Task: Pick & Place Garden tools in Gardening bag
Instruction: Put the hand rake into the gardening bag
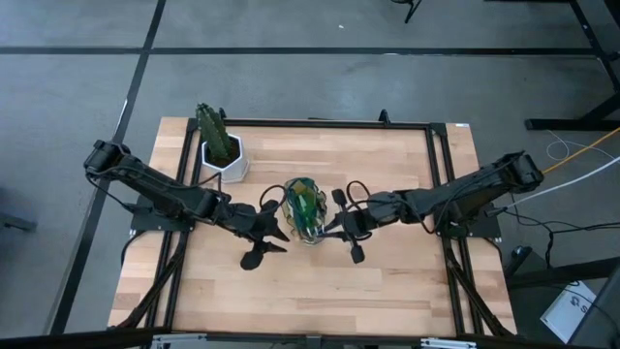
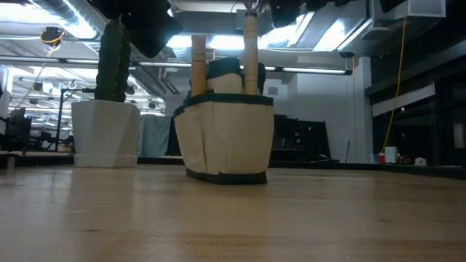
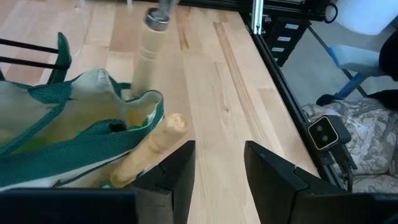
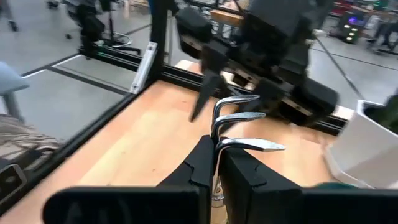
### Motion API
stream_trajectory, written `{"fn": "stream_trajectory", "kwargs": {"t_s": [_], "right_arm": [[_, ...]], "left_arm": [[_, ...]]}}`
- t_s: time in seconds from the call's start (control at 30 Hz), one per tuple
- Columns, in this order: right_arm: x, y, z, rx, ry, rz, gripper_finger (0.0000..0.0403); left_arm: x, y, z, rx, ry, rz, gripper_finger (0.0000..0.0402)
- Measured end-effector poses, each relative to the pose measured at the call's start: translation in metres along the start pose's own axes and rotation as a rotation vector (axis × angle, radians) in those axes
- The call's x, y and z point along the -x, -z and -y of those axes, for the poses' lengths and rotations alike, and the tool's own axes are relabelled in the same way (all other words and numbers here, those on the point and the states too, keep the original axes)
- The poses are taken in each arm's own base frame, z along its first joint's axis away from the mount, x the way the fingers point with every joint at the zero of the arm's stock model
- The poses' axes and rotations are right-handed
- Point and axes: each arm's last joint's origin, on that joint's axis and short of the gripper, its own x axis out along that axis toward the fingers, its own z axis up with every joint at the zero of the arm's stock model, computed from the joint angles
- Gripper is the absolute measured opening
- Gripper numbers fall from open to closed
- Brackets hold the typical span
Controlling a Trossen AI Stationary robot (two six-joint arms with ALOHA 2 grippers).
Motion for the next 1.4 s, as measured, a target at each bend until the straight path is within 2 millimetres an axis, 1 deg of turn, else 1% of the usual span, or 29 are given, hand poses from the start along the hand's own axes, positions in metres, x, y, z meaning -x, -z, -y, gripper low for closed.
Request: {"fn": "stream_trajectory", "kwargs": {"t_s": [0.17,0.43,0.67,0.9,1.07,1.4], "right_arm": [[0.001,0.001,0.004,-0.006,0.016,-0.009,0.0023],[0.001,0.004,0.004,-0.054,0.015,-0.043,0.0023],[0.001,0.008,0.003,-0.058,0.009,-0.086,0.0023],[-0.009,0.02,0.003,-0.06,0.044,-0.136,0.0023],[-0.017,0.024,0.002,-0.071,0.049,-0.107,0.0023],[-0.017,0.029,0.002,-0.115,0.056,-0.159,0.0023]], "left_arm": [[0.0,0.0,0.0,0.0,0.0,0.0,0.0133],[0.0,0.0,0.0,0.0,0.0,0.0,0.013],[0.0,0.0,0.0,0.0,0.0,0.0,0.0131],[0.0,0.0,0.0,-0.008,0.0,0.0,0.0128],[0.0,0.0,0.0,-0.008,0.0,0.0,0.0127],[0.0,0.0,0.0,-0.008,0.007,-0.002,0.0127]]}}
